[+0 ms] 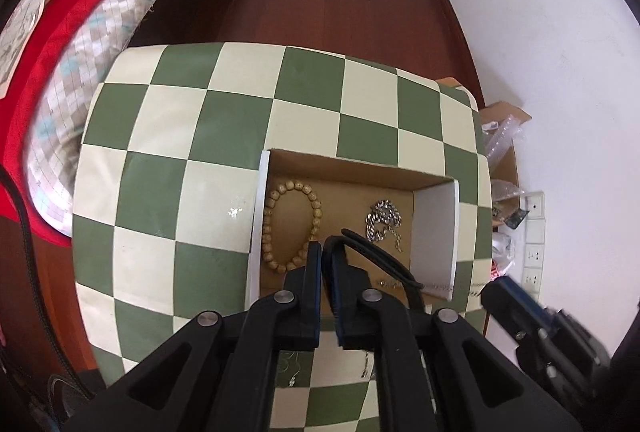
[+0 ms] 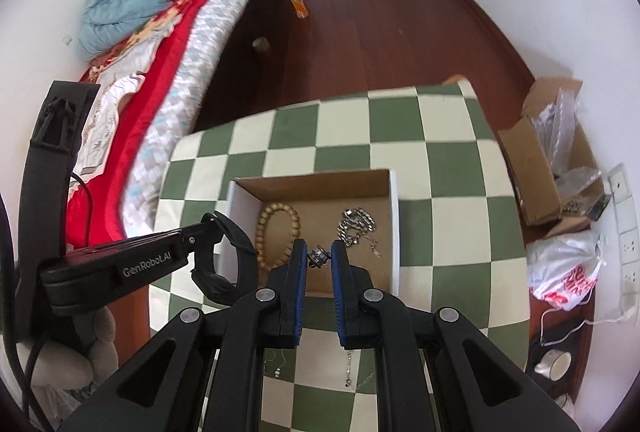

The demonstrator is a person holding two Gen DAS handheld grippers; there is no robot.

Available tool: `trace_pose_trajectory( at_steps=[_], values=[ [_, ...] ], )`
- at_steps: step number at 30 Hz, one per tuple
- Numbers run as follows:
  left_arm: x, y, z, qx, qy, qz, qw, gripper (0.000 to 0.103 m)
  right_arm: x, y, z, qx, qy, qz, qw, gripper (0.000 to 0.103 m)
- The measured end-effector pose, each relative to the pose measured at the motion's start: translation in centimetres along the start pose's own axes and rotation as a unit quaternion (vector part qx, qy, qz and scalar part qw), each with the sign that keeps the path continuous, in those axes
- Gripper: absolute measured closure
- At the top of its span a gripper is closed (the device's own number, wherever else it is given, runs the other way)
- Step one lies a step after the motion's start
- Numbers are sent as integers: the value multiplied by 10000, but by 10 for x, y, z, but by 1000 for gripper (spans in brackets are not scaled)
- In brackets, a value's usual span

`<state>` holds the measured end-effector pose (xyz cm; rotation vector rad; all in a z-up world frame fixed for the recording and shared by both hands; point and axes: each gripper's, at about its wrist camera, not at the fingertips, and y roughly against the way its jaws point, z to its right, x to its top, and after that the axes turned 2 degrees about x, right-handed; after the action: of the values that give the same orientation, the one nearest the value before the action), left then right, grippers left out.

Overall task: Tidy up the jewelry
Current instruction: 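Carry the watch band and charm into the white box and open both tools, then withdraw both tools from the box back over the loose jewelry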

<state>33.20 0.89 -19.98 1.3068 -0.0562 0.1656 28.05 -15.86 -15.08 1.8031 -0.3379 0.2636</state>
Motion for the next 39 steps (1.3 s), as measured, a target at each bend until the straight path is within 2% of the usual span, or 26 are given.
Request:
trace_pose_trajectory(
  at_steps=[4,5,6,7,8,9,10,11,13,17,21,22,27,32,39],
  values=[
    [11,-1,3,106,-11,44,9999,93,2,-20,12,57,-28,-201,9998,90],
    [13,1,4,193,-51,112,9997,90,3,-25,14,109,-29,-288,9995,90],
    [14,5,5,252,-96,214,9994,83,4,-29,17,136,-104,-357,9992,90],
    [15,8,6,319,-125,286,9990,62,5,-33,20,145,-153,-409,9989,89],
    [16,10,7,396,-158,353,9985,45,6,-37,21,148,-141,-498,9985,84],
    [17,12,7,479,-188,439,9977,13,7,-41,22,163,-164,-599,9979,77],
    [17,14,7,519,-190,489,9973,5,7,-44,24,152,-209,-650,9975,55],
    [18,16,5,547,-187,539,9969,5,7,-45,26,107,-223,-652,9976,40],
    [18,22,3,698,-215,691,9949,5,7,-45,25,45,-201,-667,9976,37],
    [13,32,0,1162,-320,983,9878,1,6,-44,23,-132,-151,-699,9974,9],
    [-5,43,-7,1760,-398,1449,9729,0,1,-41,14,-654,102,-648,9957,6],
    [-10,44,-9,1860,-421,1531,9696,0,-2,-41,12,-720,165,-644,9952,2],
    [-39,44,-14,2248,-571,1834,9553,0,-15,-40,8,-1063,272,-561,9924,1],
    [-60,45,-16,2157,-582,1824,9575,0,-29,-36,7,-1120,205,-448,9925,1],
    [-87,73,-13,2104,-529,2134,9526,0,-46,-15,0,-1055,196,-217,9940,1]
  ],
)
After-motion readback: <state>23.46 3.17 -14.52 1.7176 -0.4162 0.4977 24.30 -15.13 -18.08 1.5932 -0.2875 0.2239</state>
